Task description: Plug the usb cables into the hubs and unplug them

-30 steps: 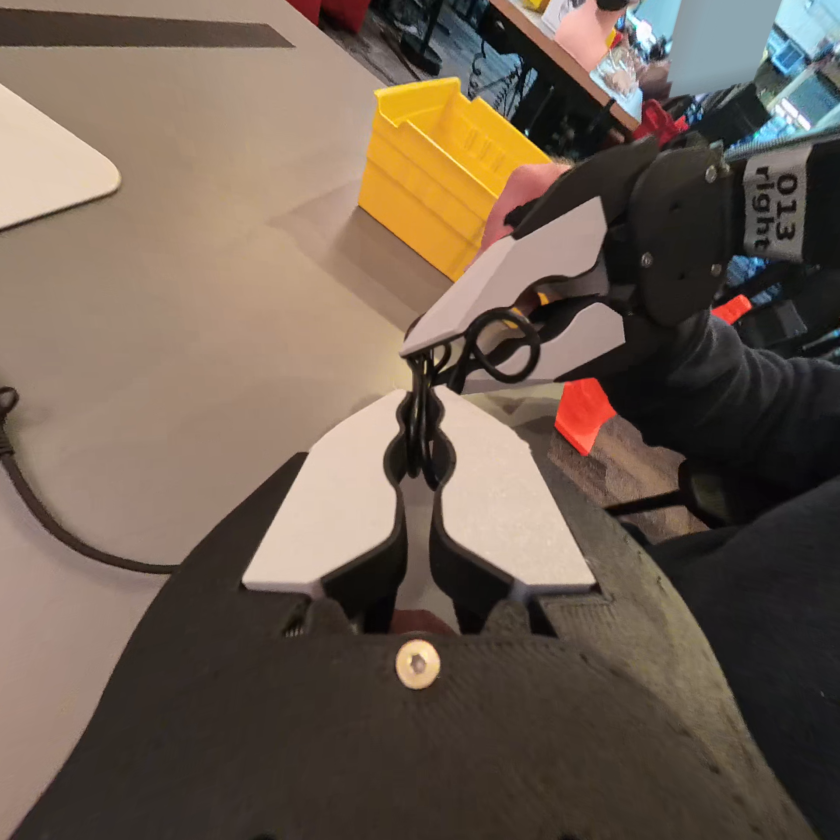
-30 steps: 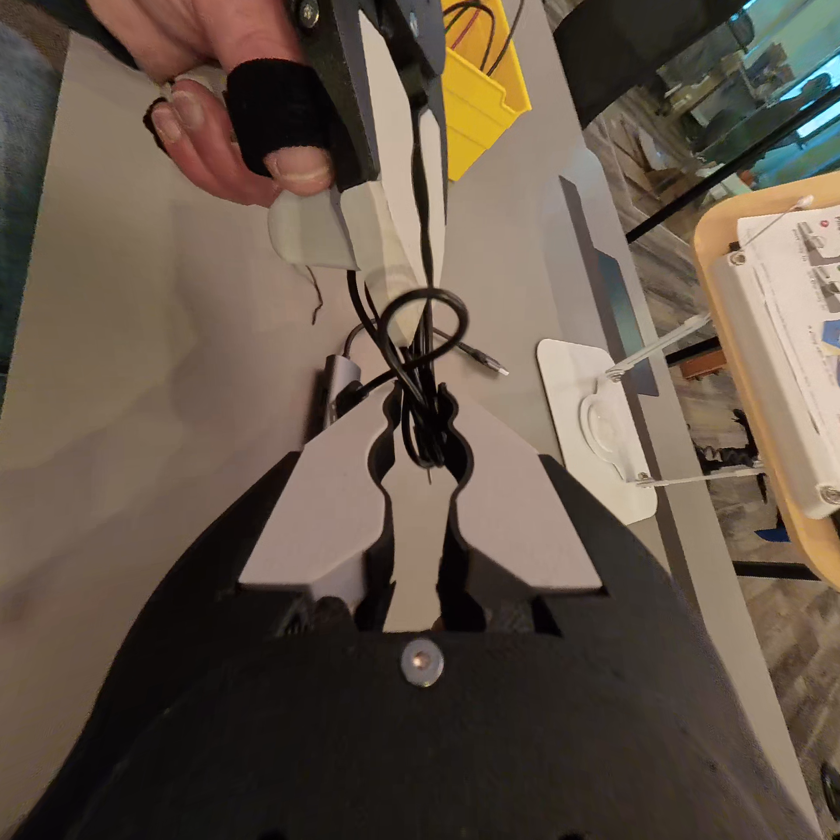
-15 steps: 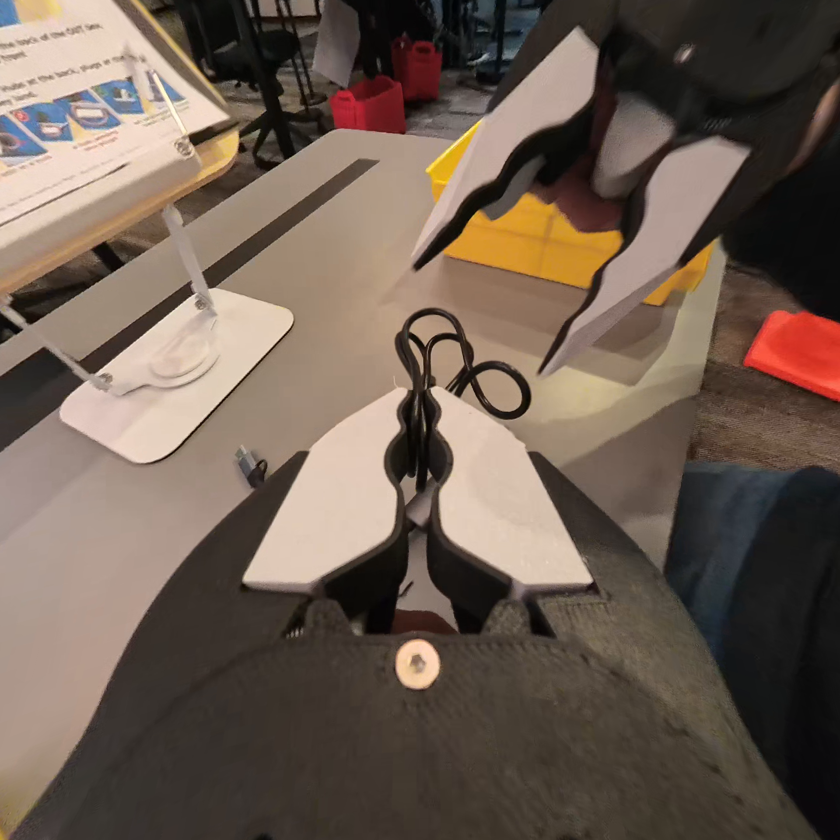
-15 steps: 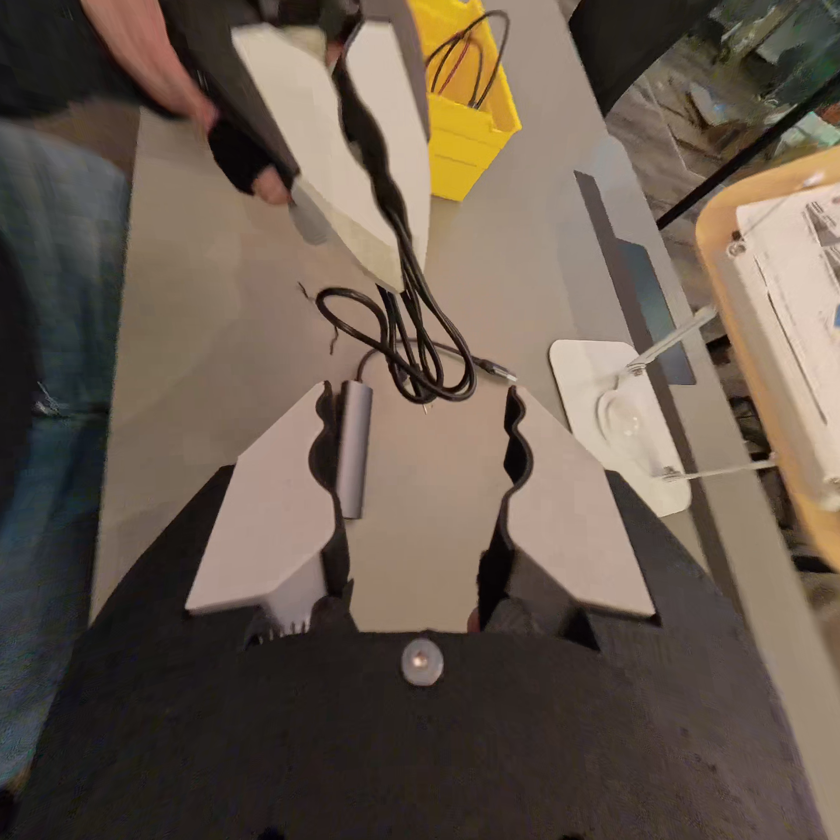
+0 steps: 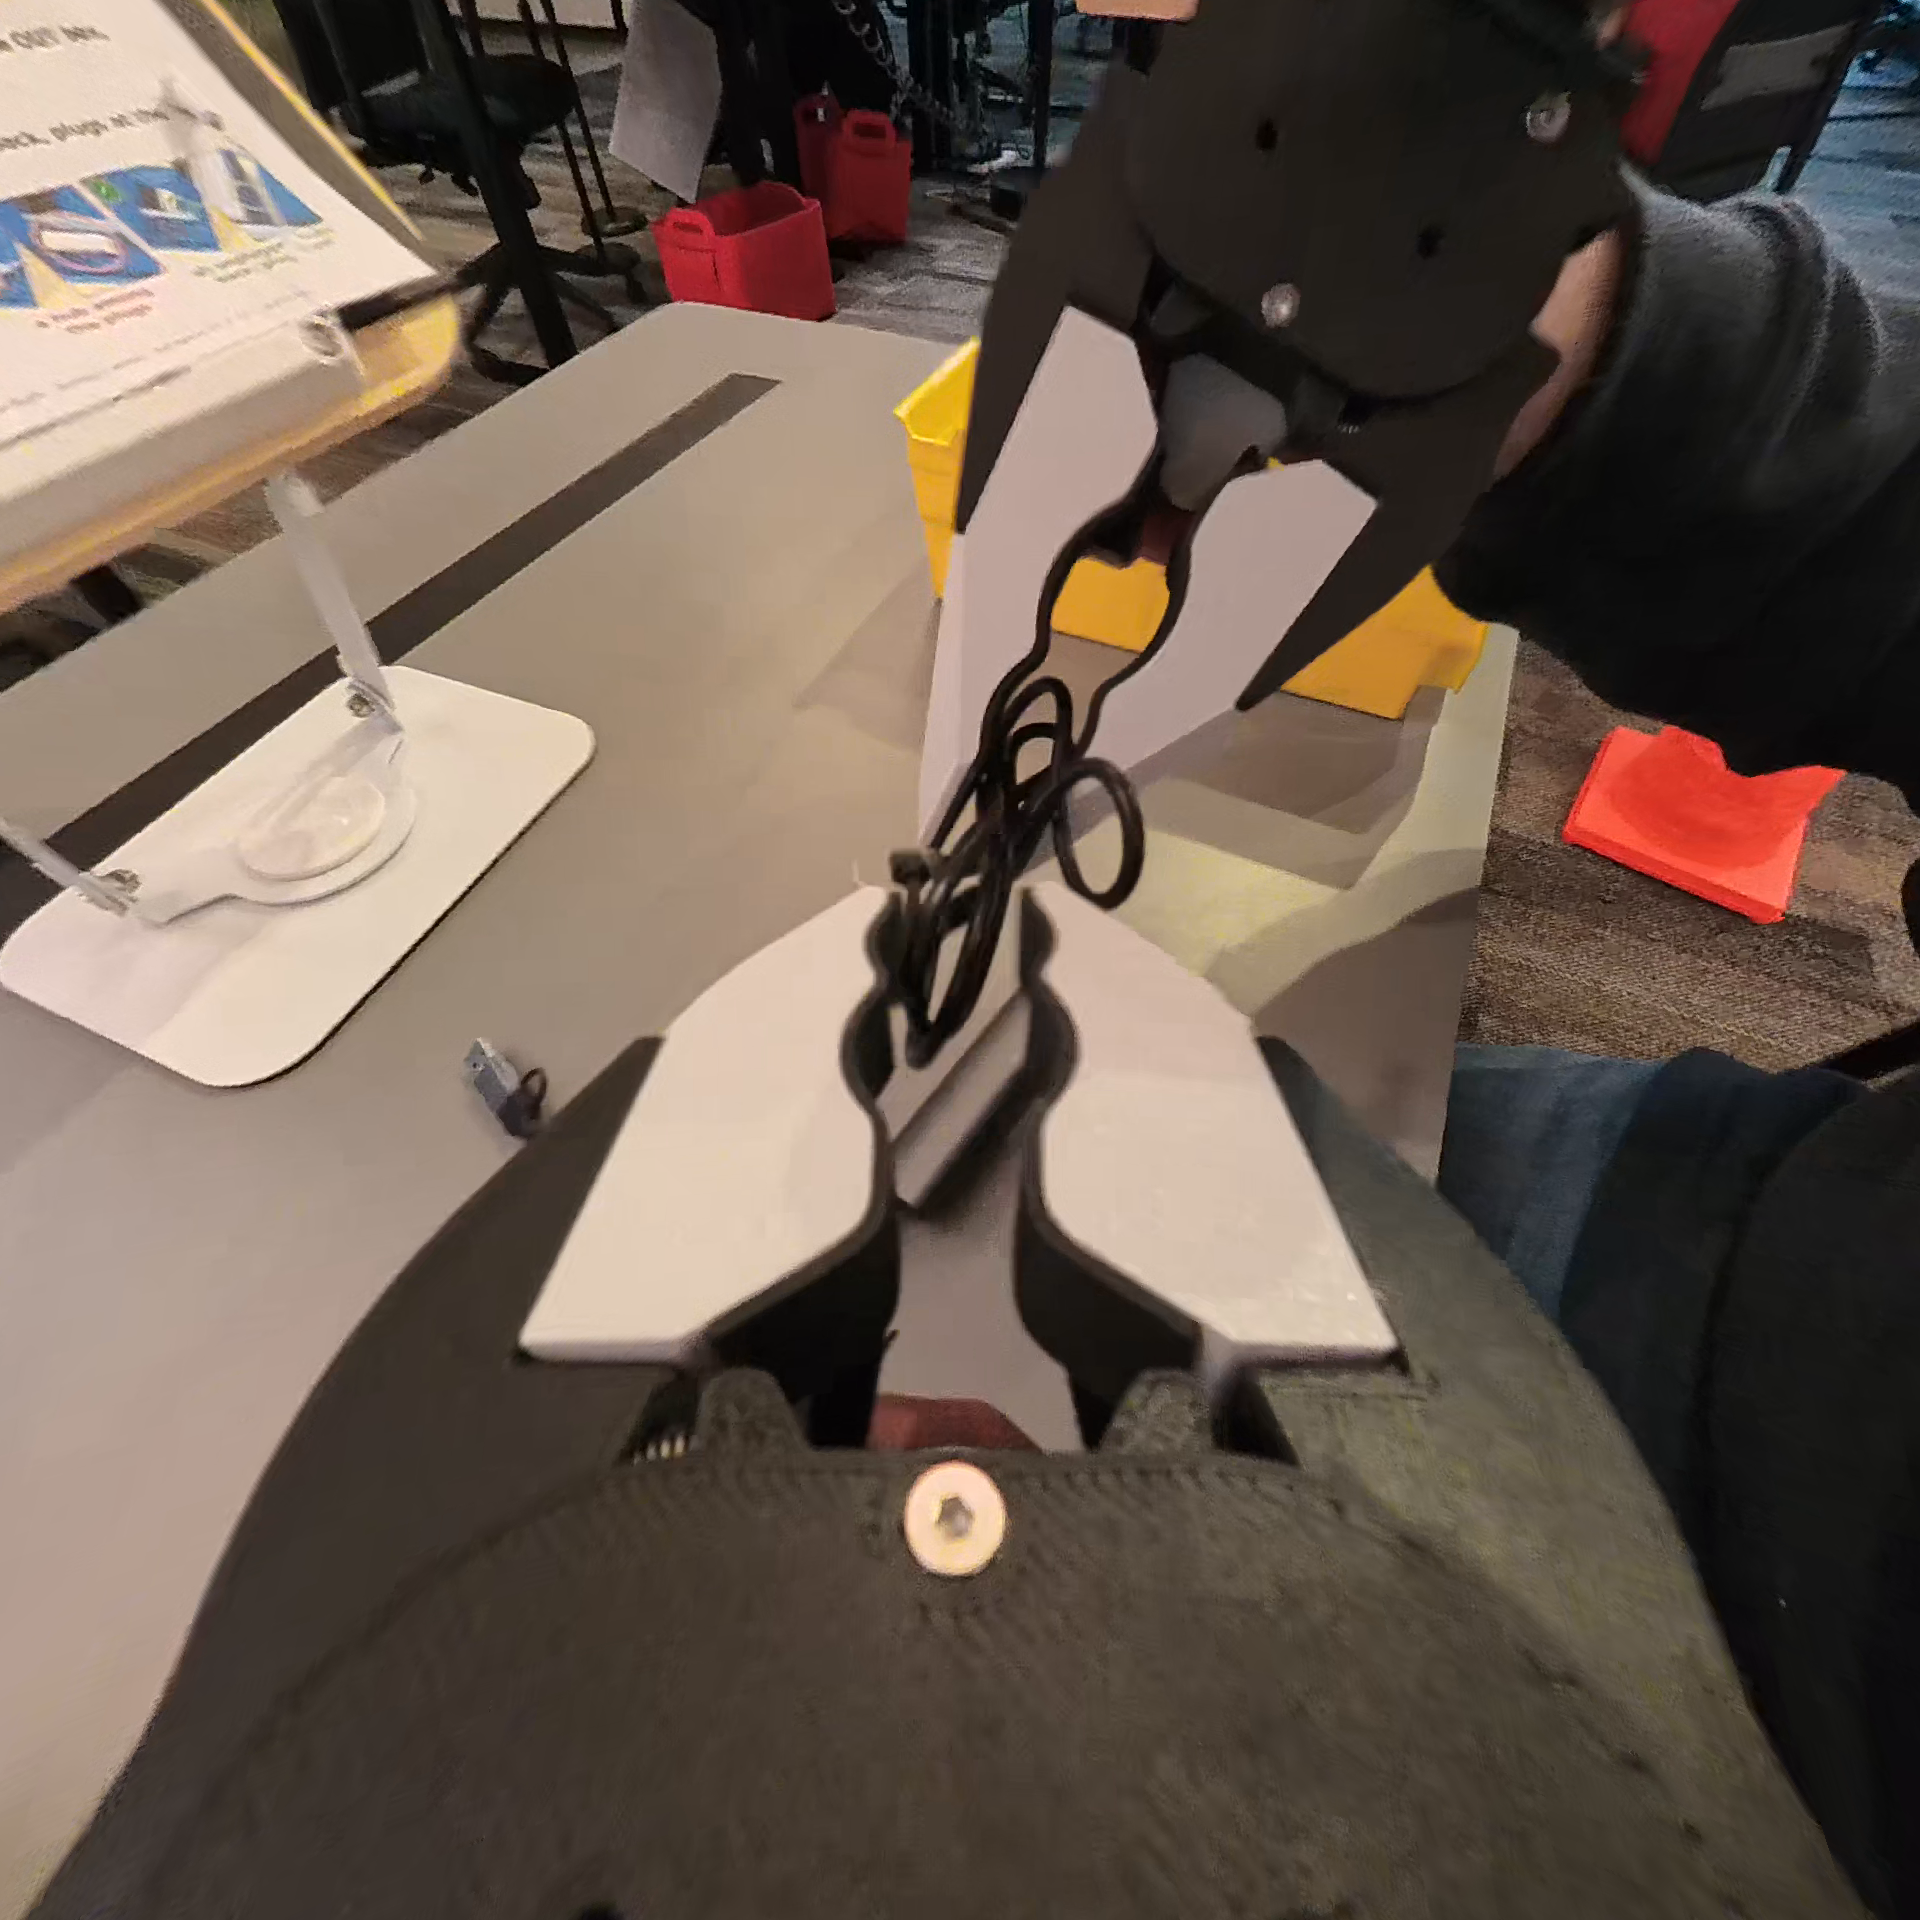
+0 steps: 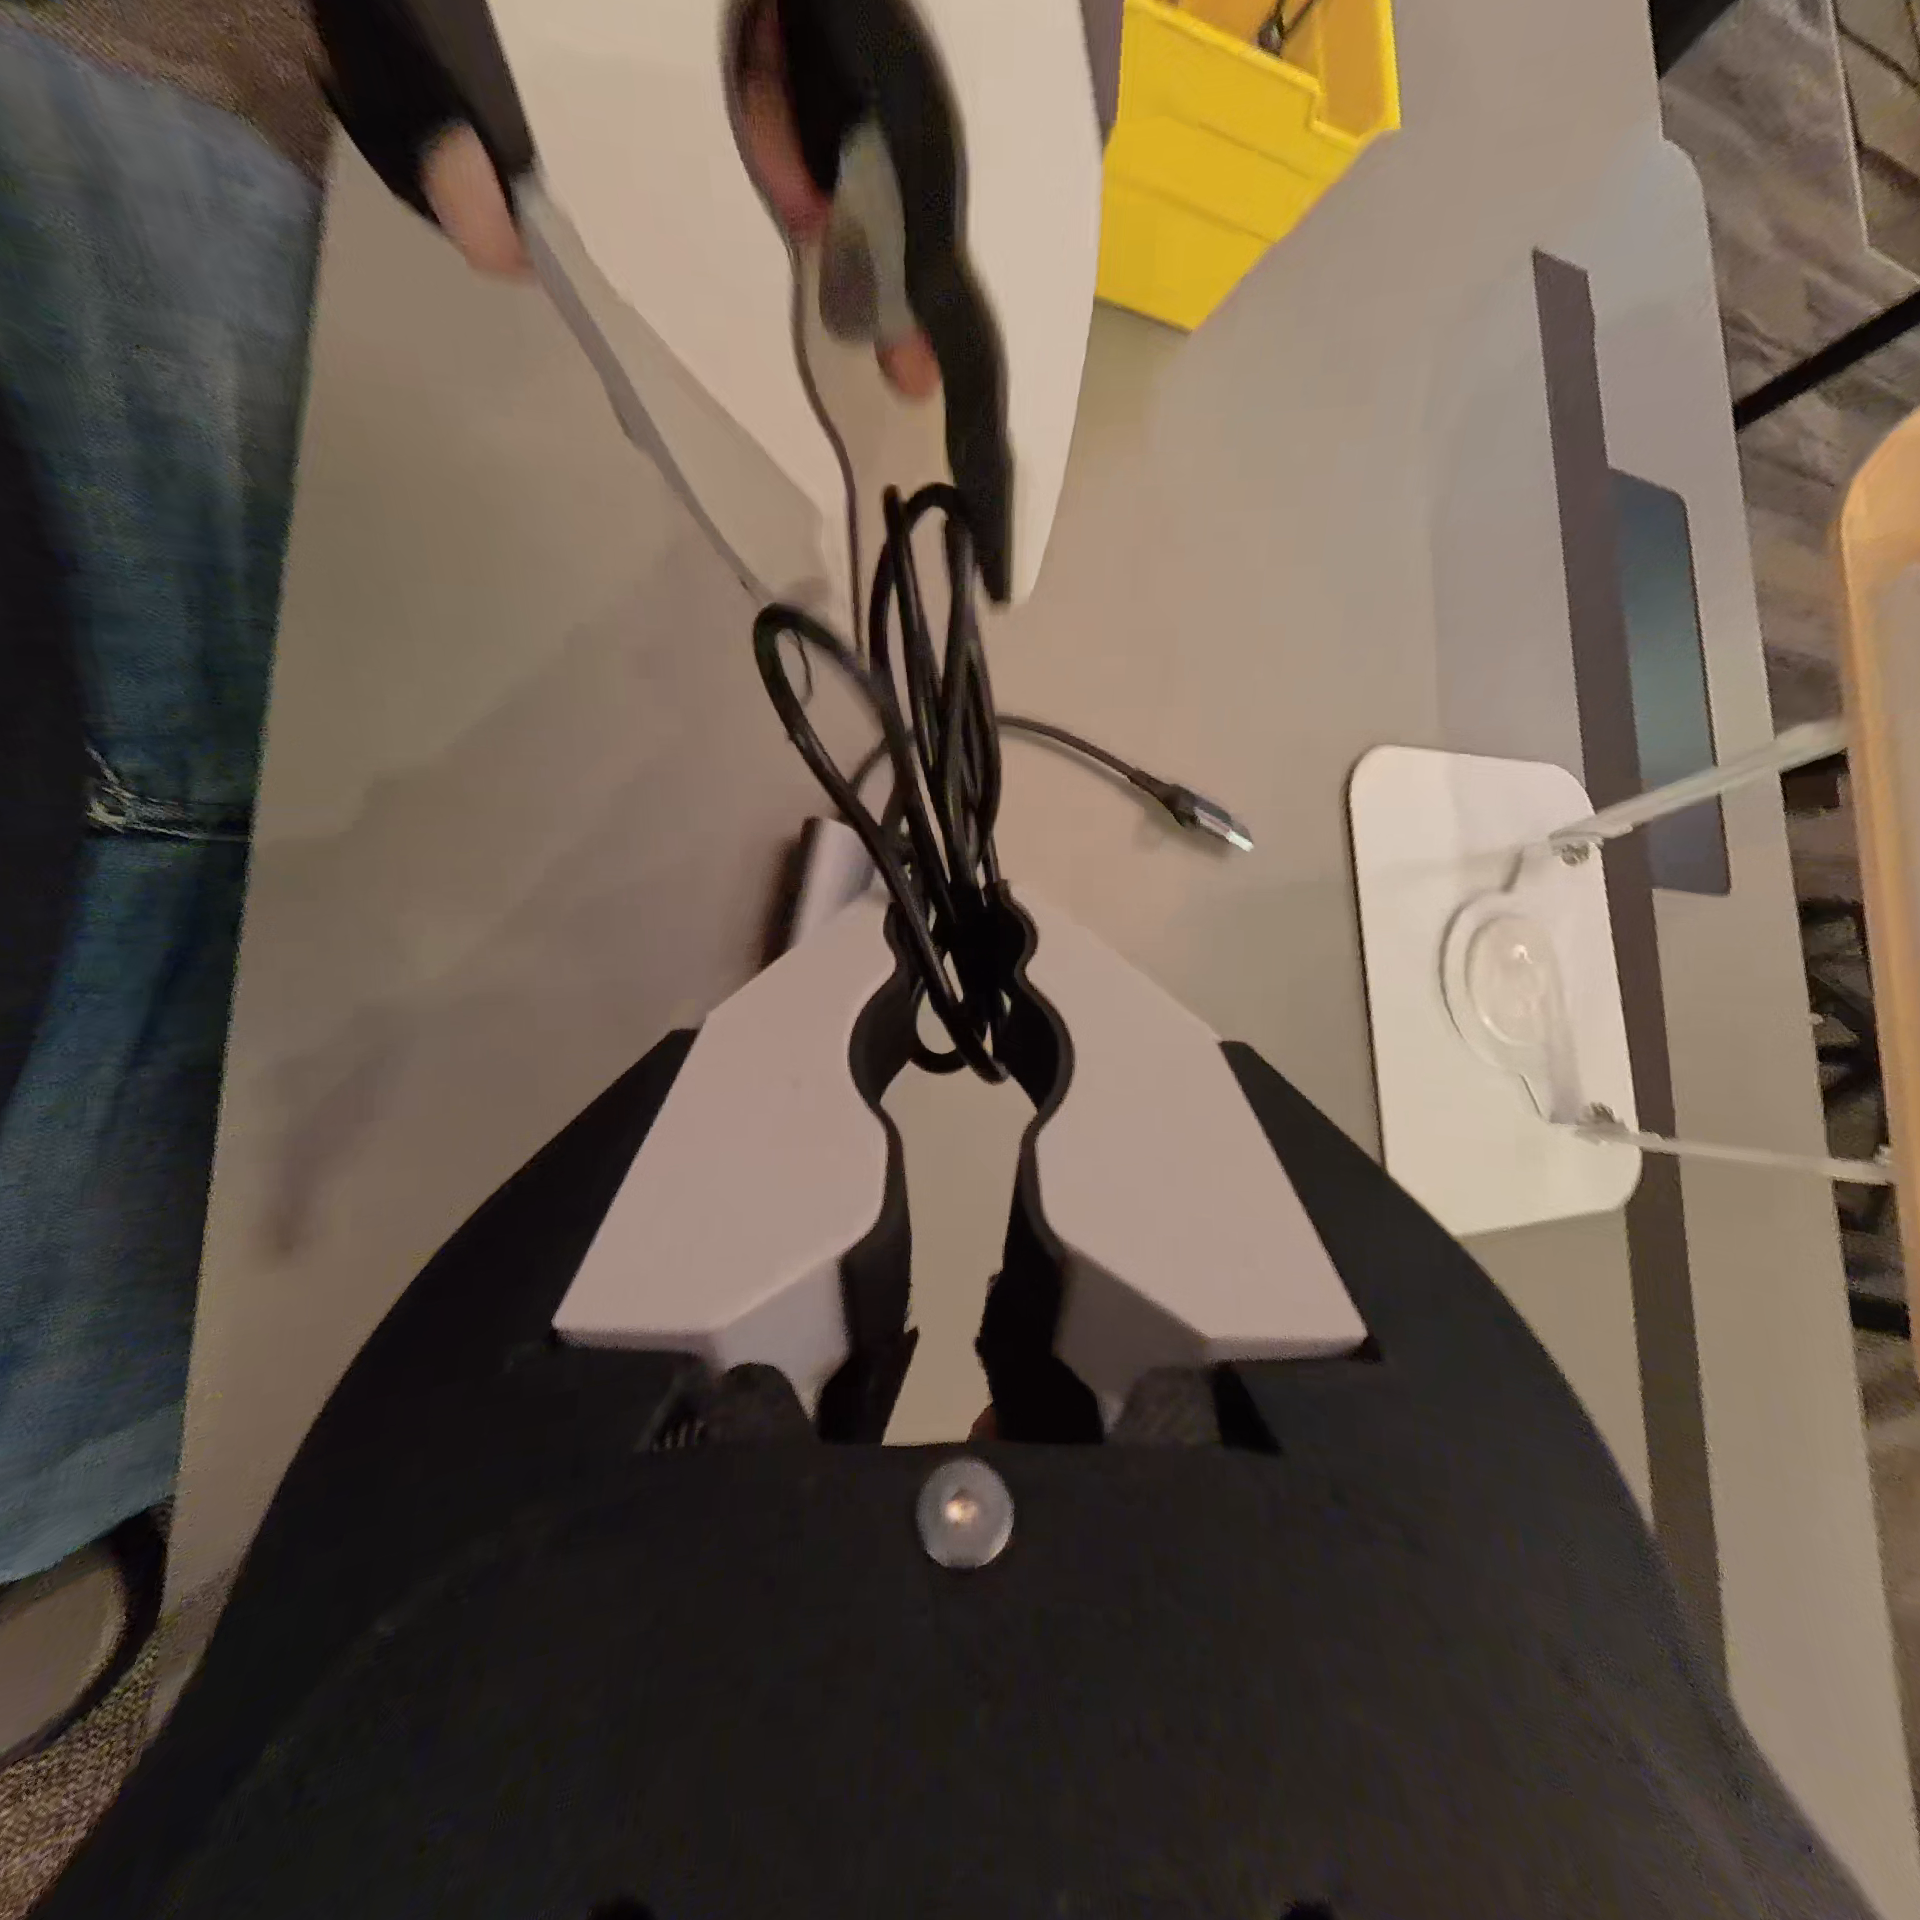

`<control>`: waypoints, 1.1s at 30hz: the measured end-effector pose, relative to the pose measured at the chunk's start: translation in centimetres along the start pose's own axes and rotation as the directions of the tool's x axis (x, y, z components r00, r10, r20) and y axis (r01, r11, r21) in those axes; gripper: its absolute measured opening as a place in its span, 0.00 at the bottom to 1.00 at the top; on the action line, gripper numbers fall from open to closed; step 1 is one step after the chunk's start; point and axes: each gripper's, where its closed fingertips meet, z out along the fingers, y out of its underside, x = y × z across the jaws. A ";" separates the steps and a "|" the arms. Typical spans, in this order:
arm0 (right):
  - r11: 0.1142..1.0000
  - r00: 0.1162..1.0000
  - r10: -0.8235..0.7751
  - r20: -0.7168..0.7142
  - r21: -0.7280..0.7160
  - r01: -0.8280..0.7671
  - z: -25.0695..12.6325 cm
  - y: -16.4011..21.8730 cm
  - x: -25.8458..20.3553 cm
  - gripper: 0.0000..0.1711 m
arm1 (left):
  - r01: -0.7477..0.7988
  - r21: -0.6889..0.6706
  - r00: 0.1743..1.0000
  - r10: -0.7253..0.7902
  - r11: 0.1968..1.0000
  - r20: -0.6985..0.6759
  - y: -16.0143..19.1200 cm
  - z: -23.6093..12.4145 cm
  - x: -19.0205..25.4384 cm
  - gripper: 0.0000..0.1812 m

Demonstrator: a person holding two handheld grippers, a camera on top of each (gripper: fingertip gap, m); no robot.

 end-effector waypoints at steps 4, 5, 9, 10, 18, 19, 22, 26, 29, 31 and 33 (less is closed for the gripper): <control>0.996 0.998 -0.045 -0.045 -0.078 0.042 0.3 0.9 0.8 0.03 | -0.085 -0.041 0.995 0.087 0.996 0.055 -1.0 -1.1 -0.4 0.23; 0.994 0.996 -0.066 -0.052 -0.091 0.061 0.5 0.9 0.8 0.03 | -0.109 -0.066 0.992 0.113 0.992 0.054 -1.1 -1.1 -0.1 0.29; 0.974 0.979 -0.181 -0.091 -0.153 0.166 1.1 0.6 0.8 0.03 | -0.180 -0.211 0.978 0.197 0.961 0.064 -0.6 0.1 0.1 0.41; 0.968 0.971 -0.216 -0.097 -0.148 0.201 1.2 0.2 0.5 0.03 | -0.181 -0.239 0.978 0.200 0.954 0.055 -0.3 0.4 0.1 0.41; 0.884 0.846 -0.465 -0.260 -0.083 0.460 -0.4 -3.2 -1.0 0.02 | -0.033 -0.361 0.990 -0.020 0.932 -0.142 3.1 1.2 1.1 0.27; 0.875 0.833 -0.481 -0.275 -0.082 0.478 -0.5 -3.3 -1.1 0.02 | -0.031 -0.360 0.983 -0.036 0.932 -0.178 3.2 1.1 1.7 0.20; 0.868 0.816 -0.485 -0.314 -0.064 0.492 -0.6 -3.6 -1.1 0.05 | -0.025 -0.353 0.982 -0.044 0.935 -0.185 3.4 1.0 1.9 0.07; 0.931 0.890 -0.350 -0.294 -0.007 0.364 -0.5 -3.3 -0.5 0.19 | -0.024 -0.395 0.995 -0.014 0.918 -0.094 4.4 0.7 0.4 0.04; 0.970 0.962 -0.223 -0.156 0.060 0.235 -0.4 -3.3 -1.7 0.31 | -0.091 -0.427 0.996 0.083 0.900 -0.037 4.7 0.3 -0.6 0.03; 0.985 0.984 -0.147 -0.099 0.082 0.155 0.0 -3.4 -1.9 0.34 | -0.165 -0.439 0.985 0.166 0.883 -0.037 4.5 0.3 -0.4 0.03; 0.987 0.987 -0.129 -0.095 0.079 0.137 0.6 -3.2 -1.5 0.34 | -0.189 -0.452 0.981 0.186 0.872 -0.052 4.4 0.3 0.2 0.03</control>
